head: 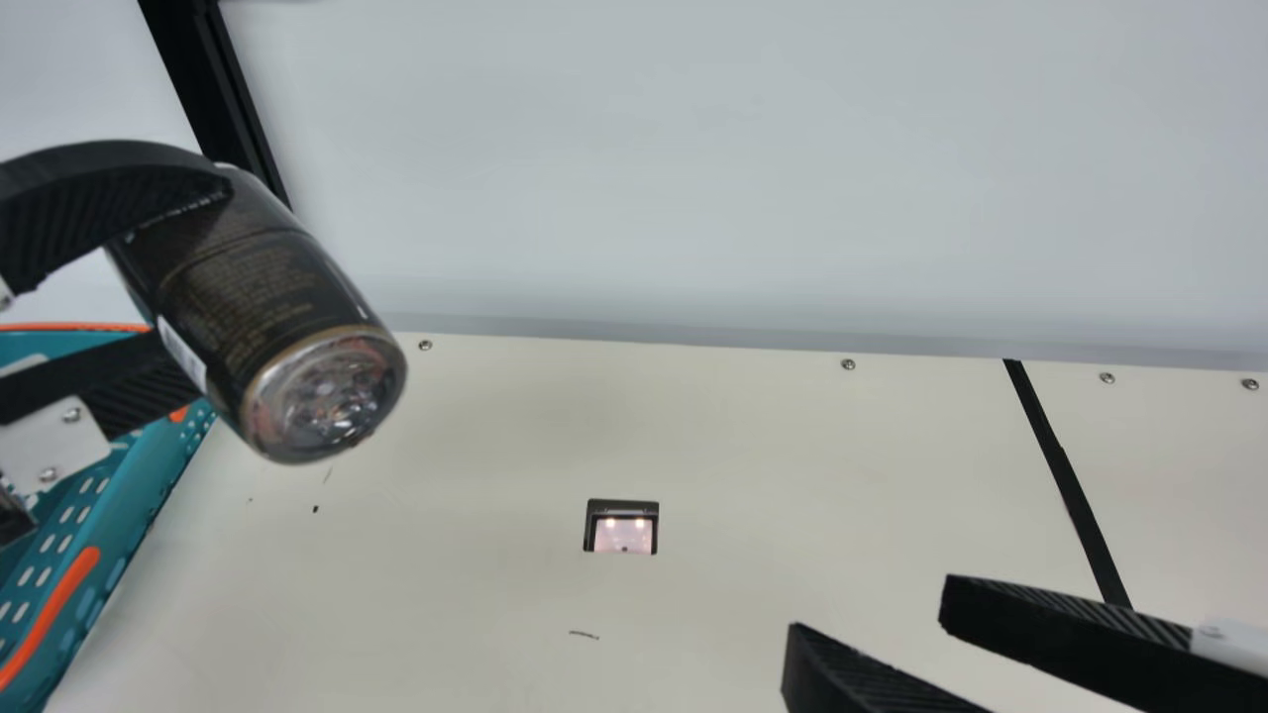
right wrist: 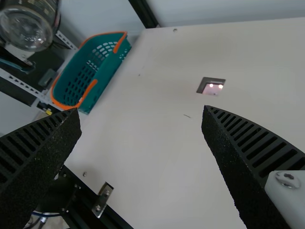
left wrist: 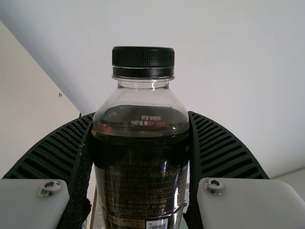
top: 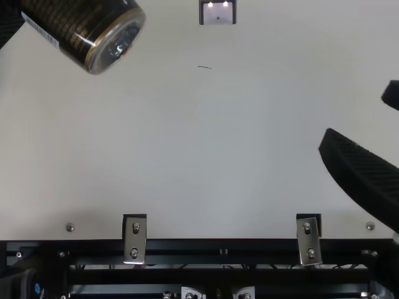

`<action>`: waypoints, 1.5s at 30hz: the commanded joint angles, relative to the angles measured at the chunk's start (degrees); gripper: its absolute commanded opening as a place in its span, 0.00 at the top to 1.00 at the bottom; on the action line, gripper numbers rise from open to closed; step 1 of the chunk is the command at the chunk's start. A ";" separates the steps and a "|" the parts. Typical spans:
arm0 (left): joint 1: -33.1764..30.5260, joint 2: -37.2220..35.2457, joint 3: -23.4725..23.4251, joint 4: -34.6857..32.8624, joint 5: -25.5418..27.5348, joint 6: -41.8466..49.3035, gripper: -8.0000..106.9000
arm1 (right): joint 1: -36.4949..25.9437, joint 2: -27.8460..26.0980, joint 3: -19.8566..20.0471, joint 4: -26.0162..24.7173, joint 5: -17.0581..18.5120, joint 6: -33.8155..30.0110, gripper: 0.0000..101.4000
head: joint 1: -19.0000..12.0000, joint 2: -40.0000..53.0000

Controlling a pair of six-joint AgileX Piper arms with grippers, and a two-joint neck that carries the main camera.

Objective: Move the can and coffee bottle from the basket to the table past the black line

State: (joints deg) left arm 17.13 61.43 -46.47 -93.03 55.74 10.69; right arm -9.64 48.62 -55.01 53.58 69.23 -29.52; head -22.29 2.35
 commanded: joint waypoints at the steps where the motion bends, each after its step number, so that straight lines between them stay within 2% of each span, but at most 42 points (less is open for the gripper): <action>1: 0.00 0.00 0.00 0.00 0.00 0.00 0.84 | 0.37 0.79 -0.05 1.82 -0.51 -0.01 0.00 | -0.17 -0.57; 8: 0.00 0.00 0.00 0.00 0.00 0.00 0.84 | 3.00 6.24 -0.74 8.58 -3.11 -0.67 0.00 | -0.17 -0.57; 14: 0.00 0.00 0.00 0.00 0.00 0.00 0.84 | 9.05 13.06 -2.76 12.11 -7.27 0.14 0.00 | -0.17 -0.57; 18: 0.00 0.00 0.00 0.00 0.00 0.00 0.84 | 14.98 17.92 -4.62 12.50 -10.81 2.20 0.00 | -0.17 -0.57; 21: 0.00 0.00 0.00 0.00 0.00 0.00 0.84 | 19.77 20.93 -6.70 10.06 -14.64 4.69 0.00 | -0.17 -0.57; 22: 0.00 0.00 0.00 0.00 0.00 0.00 0.84 | 16.08 19.23 -5.78 11.58 -12.43 3.48 0.00 | -0.17 -0.57; 25: 0.00 0.00 0.00 0.00 0.00 0.00 0.84 | 19.38 21.11 -6.71 10.33 -14.83 4.87 0.00 | -0.17 -0.57; 34: 0.00 0.00 0.00 0.00 0.00 0.00 0.84 | 20.38 22.29 -7.81 11.46 -14.86 5.40 0.00 | -0.17 -0.57; 45: 0.00 0.00 0.00 0.00 0.00 0.00 0.84 | 24.87 30.47 -12.12 21.17 -17.47 6.54 0.00 | -0.17 -0.57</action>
State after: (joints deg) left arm 17.13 61.43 -46.47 -93.03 55.74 10.69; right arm 14.73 78.02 -66.70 73.11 51.90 -23.09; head -22.29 2.35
